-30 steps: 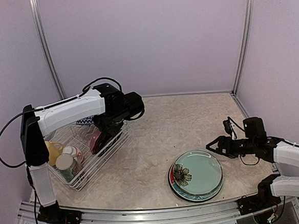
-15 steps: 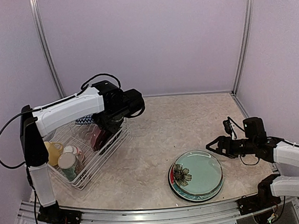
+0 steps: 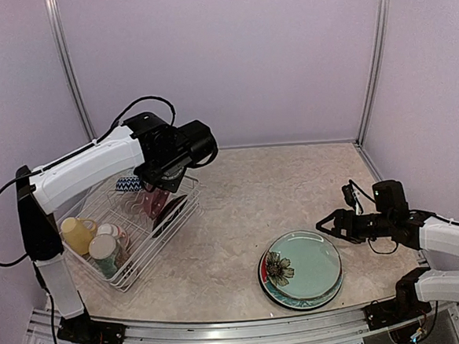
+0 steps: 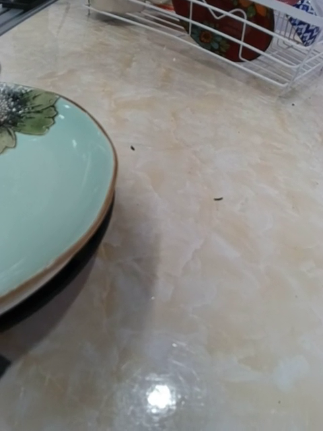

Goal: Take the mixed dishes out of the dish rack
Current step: Grab the plate from the dish rack.

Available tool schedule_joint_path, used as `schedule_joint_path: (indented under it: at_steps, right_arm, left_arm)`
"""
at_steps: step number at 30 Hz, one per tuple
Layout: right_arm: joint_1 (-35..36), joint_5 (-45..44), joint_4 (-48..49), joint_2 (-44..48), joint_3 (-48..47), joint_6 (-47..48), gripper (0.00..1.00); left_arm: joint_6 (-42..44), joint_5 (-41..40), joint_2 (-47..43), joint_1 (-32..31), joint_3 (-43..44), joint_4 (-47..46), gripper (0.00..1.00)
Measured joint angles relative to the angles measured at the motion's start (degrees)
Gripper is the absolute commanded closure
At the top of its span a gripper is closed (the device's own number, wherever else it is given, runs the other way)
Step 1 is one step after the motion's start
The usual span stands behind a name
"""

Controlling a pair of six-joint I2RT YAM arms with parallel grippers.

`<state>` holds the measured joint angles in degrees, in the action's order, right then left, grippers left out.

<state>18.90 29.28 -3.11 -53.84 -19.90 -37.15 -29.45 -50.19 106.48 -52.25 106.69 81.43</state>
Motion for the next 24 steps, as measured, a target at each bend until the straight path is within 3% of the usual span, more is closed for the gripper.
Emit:
schedule_joint_path:
  at_steps: [24]
  right_arm:
    - [0.0, 0.0, 0.1, -1.6, 0.0, 0.0, 0.13]
  left_arm:
    - [-5.7, -2.0, -11.2, -0.2, 2.3, -2.0, 1.00]
